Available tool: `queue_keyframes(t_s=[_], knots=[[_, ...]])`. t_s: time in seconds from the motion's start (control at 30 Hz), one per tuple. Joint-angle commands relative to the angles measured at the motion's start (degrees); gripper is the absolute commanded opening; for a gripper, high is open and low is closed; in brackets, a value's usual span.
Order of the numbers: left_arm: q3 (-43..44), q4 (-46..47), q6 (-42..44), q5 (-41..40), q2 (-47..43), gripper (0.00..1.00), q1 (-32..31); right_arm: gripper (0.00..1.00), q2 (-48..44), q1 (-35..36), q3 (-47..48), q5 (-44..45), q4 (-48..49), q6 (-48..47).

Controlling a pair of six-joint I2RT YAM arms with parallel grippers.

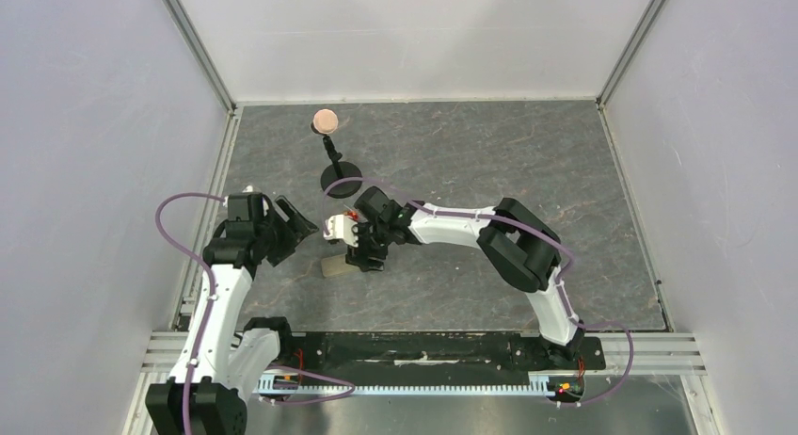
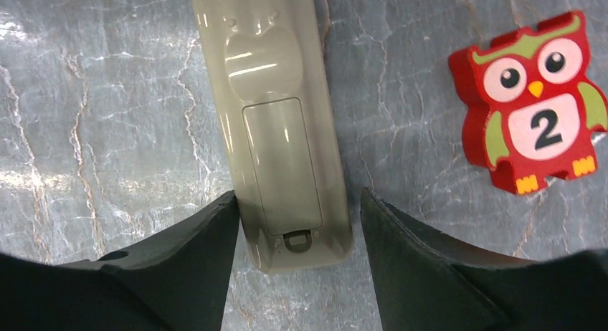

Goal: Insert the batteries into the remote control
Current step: Turn over the remote control at the center of the board.

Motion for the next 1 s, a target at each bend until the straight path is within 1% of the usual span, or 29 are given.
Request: queue_keyframes(t_s=[0.0, 0.03, 0.1, 0.17, 0.27, 0.37, 0.5, 0.57, 0.67, 0.77, 0.87, 0.93, 0.97], knots=[[2.4, 0.2, 0.2, -0.6, 0.7, 0.82, 0.3, 0.61, 4.0, 0.3, 3.7, -3.7, -3.0, 0.2], [2.0, 1.2, -0.1, 0.9, 0.9, 0.82, 0.3, 0.57, 4.5, 0.4, 4.1, -4.2, -3.7, 0.7], [1.3, 2.9, -1.1, 3.2, 1.5, 0.80, 0.3, 0.46, 4.8, 0.3, 4.5, -4.4, -3.8, 2.6], [1.0, 3.4, -1.7, 4.1, 2.1, 0.79, 0.3, 0.38, 4.8, 0.2, 5.2, -5.0, -4.1, 4.9], [0.8, 3.6, -1.4, 4.0, 2.3, 0.78, 0.3, 0.32, 3.8, -1.0, 5.2, -8.2, -3.6, 9.7], [1.2, 3.0, -1.0, 2.5, 1.7, 0.78, 0.4, 0.30, 1.3, -2.9, 2.9, -11.1, -0.7, 16.0], [1.4, 3.0, -1.1, 1.1, 0.8, 0.77, 0.4, 0.30, -1.8, -6.1, -1.4, -15.3, 5.4, 26.2], [1.4, 3.2, -1.2, 1.1, 0.2, 0.77, 0.3, 0.30, -2.8, -7.5, -4.0, -18.3, 9.1, 32.1], [1.3, 4.0, -1.3, 1.9, -0.5, 0.77, 0.3, 0.30, -4.2, -9.1, -9.0, -22.2, 17.4, 42.1], [0.7, 6.2, -1.1, 4.7, -1.9, 0.77, 0.3, 0.29, -4.8, -10.1, -12.5, -23.7, 24.1, 51.8], [-0.6, 9.7, -0.8, 9.2, -2.9, 0.77, 0.3, 0.29, -5.1, -10.8, -15.8, -25.9, 31.8, 63.2], [-2.0, 12.0, -0.6, 12.4, -3.7, 0.76, 0.4, 0.28, -5.6, -11.1, -18.8, -27.9, 39.5, 71.5], [-2.6, 12.8, -0.7, 13.4, -4.0, 0.76, 0.4, 0.28, -6.0, -11.3, -21.0, -29.3, 45.6, 76.8]])
